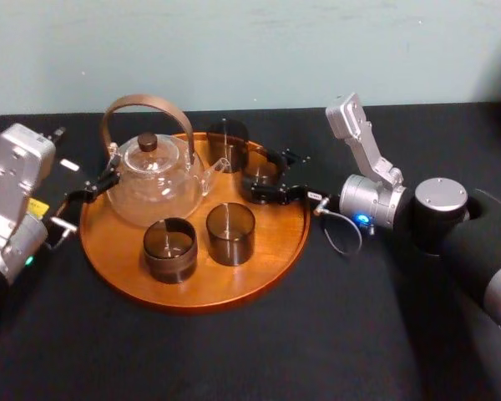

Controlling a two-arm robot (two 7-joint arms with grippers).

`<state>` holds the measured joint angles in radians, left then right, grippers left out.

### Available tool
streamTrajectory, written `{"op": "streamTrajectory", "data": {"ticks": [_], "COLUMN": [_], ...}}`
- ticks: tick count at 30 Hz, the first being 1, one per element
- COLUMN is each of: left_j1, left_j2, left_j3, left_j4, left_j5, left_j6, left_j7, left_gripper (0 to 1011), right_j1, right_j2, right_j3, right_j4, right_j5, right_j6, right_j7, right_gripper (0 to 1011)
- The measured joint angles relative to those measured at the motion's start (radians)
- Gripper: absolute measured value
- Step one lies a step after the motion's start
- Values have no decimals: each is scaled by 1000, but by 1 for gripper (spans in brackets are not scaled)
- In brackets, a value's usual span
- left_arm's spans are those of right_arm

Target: Pick up the glass from the table and place it on the tray.

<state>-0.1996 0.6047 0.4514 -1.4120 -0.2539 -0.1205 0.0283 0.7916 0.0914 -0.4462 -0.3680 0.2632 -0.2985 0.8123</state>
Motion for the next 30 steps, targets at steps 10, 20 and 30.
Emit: {"op": "streamTrajectory", "data": {"ticks": [10, 20, 30], "left_j1": [0, 0, 0], "left_j2": [0, 0, 0], "left_j3": [0, 0, 0], "left_j4": [0, 0, 0], "left_j5": [0, 0, 0], "left_j6": [0, 0, 0], "left_j7": [0, 0, 0], "left_gripper": [1001, 1001, 1001], "right_j1": [0, -53, -206], "right_j2": [1, 33, 136], "right_j3": [-1, 23, 27], "right_j4": [0, -98, -415], "right_j5": [-2, 0, 27], "right_j6": [1, 104, 248], "right_j7": [0, 3, -52], "right_gripper": [1003, 1002, 1002]}}
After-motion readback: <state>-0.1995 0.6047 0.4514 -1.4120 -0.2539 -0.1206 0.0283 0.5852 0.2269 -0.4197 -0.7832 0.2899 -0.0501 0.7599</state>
